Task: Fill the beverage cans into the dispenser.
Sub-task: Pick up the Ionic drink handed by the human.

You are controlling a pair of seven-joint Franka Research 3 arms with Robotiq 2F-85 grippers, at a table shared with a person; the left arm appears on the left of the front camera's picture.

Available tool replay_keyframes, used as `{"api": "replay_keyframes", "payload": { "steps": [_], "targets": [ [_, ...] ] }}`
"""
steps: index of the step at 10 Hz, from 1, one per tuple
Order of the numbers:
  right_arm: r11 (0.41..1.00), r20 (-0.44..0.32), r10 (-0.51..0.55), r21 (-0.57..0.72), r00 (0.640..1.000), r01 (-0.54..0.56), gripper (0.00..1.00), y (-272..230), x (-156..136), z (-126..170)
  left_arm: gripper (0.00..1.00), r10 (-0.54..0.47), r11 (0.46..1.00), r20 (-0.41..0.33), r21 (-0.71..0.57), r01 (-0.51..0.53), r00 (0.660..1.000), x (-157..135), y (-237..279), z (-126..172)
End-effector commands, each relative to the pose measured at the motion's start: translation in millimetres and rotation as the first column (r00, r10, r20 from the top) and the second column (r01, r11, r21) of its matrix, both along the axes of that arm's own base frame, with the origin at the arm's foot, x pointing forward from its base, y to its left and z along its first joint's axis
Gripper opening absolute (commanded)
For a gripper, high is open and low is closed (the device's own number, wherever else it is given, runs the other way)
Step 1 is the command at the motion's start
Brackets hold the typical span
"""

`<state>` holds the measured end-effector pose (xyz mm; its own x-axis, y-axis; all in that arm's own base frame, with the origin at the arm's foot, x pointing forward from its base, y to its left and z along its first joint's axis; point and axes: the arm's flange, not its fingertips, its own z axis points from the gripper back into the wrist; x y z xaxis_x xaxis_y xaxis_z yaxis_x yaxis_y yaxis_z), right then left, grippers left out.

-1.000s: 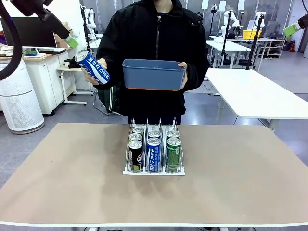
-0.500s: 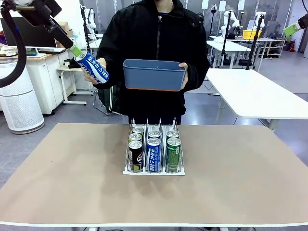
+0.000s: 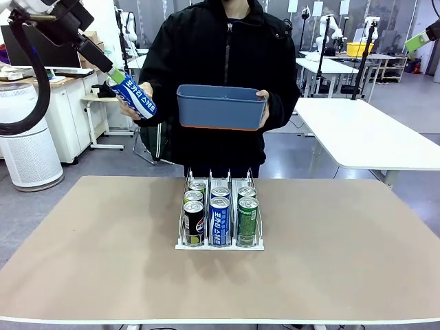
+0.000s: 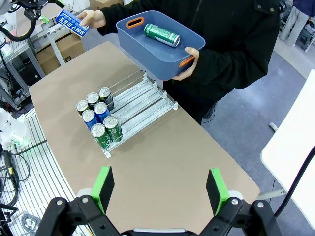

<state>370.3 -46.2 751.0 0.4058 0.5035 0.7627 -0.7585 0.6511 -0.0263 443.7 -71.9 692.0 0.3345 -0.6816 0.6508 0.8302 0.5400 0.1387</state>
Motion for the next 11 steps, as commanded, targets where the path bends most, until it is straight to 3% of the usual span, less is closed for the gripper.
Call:
{"api": "replay_keyframes", "payload": {
  "steps": [1, 5, 8, 11],
  "targets": [
    [1.000, -0.007, 0.007, 0.010, 1.000, -0.007, 1.00, 2, 0, 0, 1.00, -0.025, 1.000, -0.012, -0.010, 0.025, 1.000, 6, 5, -11],
    [1.000, -0.007, 0.007, 0.010, 1.000, -0.007, 1.00, 2, 0, 0, 1.00, -0.051, 0.998, -0.038, -0.047, 0.049, 0.998, 18, 6, -30],
    [1.000, -0.007, 0.007, 0.010, 1.000, -0.007, 1.00, 2, 0, 0, 1.00, -0.042, 0.994, -0.017, -0.098, 0.040, 0.999, 26, 8, -32],
    [1.000, -0.007, 0.007, 0.010, 1.000, -0.007, 1.00, 2, 0, 0, 1.00, -0.035, 0.995, -0.048, -0.096, 0.030, 0.998, 29, 10, -34]
  ]
}}
